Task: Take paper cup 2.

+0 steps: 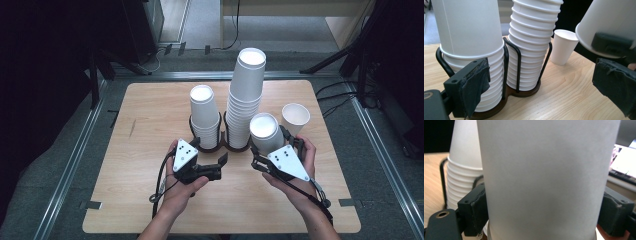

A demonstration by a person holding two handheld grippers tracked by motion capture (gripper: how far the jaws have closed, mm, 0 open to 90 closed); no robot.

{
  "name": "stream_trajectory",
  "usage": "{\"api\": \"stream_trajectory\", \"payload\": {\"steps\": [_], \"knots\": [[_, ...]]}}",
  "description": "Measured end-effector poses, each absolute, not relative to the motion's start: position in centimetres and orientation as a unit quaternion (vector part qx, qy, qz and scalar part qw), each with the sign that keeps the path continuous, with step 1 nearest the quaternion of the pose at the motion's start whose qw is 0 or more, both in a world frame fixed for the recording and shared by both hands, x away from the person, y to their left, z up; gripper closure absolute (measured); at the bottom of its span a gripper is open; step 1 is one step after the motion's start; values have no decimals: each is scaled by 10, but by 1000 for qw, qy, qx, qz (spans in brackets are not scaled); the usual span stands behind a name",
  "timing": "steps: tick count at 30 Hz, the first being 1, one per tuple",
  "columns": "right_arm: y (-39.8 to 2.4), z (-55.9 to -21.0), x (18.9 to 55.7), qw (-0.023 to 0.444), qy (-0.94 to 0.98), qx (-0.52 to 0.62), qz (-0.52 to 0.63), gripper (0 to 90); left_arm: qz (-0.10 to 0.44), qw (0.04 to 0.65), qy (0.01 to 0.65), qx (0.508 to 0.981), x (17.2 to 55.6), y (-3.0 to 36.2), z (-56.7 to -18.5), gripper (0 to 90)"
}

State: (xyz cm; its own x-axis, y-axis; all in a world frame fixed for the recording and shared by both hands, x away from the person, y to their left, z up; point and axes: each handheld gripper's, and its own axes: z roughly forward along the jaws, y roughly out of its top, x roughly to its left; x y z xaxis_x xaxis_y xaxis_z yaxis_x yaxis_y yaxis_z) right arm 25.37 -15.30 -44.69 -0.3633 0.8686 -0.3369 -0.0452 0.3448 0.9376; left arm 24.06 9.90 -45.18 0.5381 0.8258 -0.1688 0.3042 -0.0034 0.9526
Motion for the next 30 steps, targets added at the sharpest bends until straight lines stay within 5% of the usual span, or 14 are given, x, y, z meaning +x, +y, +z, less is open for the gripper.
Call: {"api": "stream_trajectory", "payload": {"steps": [30], "knots": [[-131,-486,251,595,704,151,357,124,196,581,384,690,236,97,-446,19]]}}
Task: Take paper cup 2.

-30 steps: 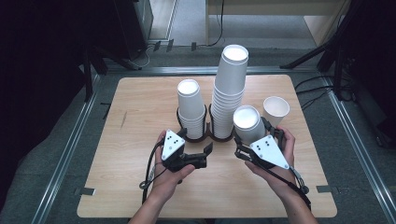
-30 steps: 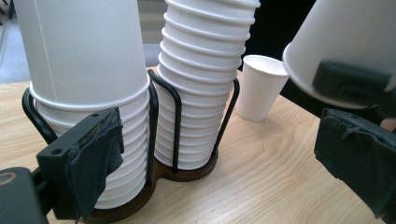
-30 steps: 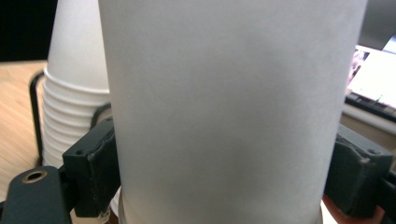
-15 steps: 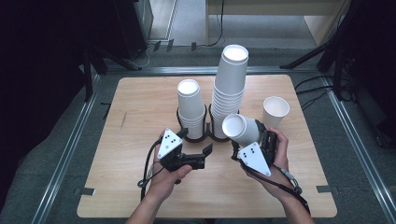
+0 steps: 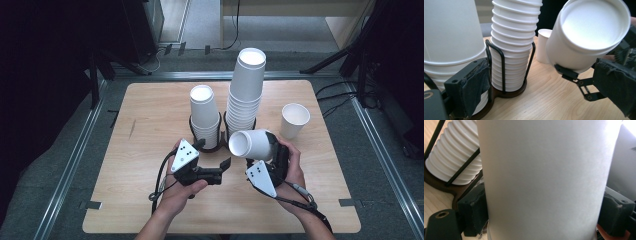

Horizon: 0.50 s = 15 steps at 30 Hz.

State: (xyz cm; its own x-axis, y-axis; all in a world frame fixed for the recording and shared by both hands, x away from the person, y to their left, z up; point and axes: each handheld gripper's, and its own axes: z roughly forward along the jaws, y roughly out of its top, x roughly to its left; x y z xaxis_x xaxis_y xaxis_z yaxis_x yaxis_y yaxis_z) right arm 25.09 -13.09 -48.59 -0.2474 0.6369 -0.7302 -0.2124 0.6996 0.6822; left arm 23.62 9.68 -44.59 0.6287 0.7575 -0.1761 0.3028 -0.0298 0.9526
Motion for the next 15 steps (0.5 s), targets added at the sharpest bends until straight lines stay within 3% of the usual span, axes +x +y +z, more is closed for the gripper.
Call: {"api": "stream_trajectory", "payload": {"steps": [15], "knots": [[-125,-499,250,616,713,106,317,123,189,577,361,708,232,87,-448,19]]}}
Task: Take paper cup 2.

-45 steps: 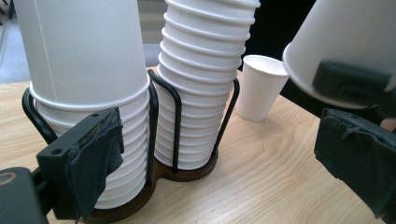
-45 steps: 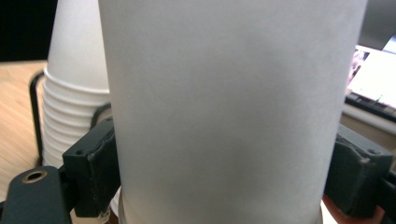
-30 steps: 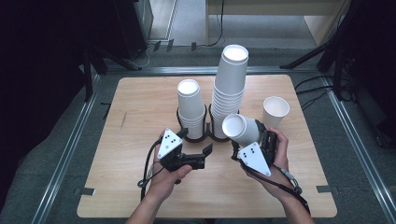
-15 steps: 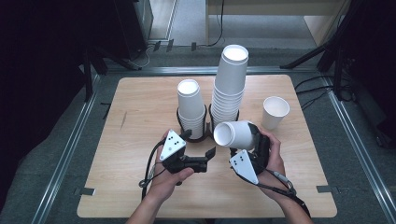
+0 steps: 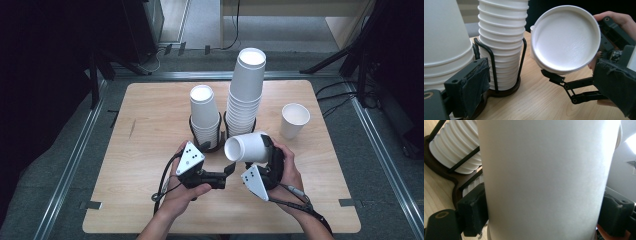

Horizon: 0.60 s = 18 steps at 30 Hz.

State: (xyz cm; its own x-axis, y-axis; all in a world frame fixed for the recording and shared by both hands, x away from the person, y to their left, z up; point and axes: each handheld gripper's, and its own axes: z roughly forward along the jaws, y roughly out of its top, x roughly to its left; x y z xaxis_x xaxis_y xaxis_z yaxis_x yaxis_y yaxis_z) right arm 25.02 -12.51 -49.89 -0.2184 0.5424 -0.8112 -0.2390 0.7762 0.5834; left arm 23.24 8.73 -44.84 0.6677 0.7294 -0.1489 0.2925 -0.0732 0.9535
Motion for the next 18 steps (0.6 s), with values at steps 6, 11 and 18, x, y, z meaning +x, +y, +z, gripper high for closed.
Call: {"api": "stream_trajectory", "payload": {"steps": [6,11,18], "knots": [[-121,-502,248,620,717,82,308,122,186,574,358,712,232,85,-449,19],[-118,-506,246,621,720,65,303,122,183,571,353,718,232,83,-451,19],[-113,-507,243,627,718,41,301,122,176,571,347,723,231,81,-451,35]]}}
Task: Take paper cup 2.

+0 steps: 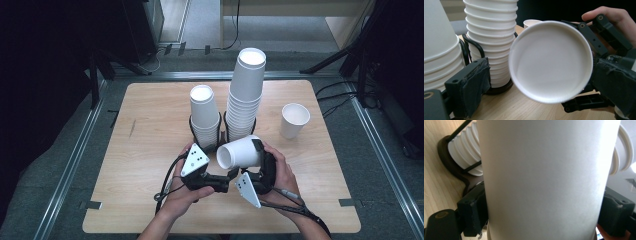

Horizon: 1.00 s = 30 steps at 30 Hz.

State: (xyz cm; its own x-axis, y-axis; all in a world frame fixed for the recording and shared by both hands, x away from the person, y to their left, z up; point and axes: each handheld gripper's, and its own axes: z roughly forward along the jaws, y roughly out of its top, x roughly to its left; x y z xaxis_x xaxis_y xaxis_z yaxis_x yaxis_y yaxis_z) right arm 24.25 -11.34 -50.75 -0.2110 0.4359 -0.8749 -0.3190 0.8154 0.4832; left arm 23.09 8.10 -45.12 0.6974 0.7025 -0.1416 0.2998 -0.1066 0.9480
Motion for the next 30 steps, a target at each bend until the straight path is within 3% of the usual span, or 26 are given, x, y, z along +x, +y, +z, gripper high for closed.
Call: {"api": "stream_trajectory", "payload": {"steps": [20,30], "knots": [[-105,-511,234,625,716,-1,311,119,155,563,341,736,231,79,-451,64],[-104,-510,233,623,714,0,317,119,153,556,339,743,230,77,-451,171]]}}
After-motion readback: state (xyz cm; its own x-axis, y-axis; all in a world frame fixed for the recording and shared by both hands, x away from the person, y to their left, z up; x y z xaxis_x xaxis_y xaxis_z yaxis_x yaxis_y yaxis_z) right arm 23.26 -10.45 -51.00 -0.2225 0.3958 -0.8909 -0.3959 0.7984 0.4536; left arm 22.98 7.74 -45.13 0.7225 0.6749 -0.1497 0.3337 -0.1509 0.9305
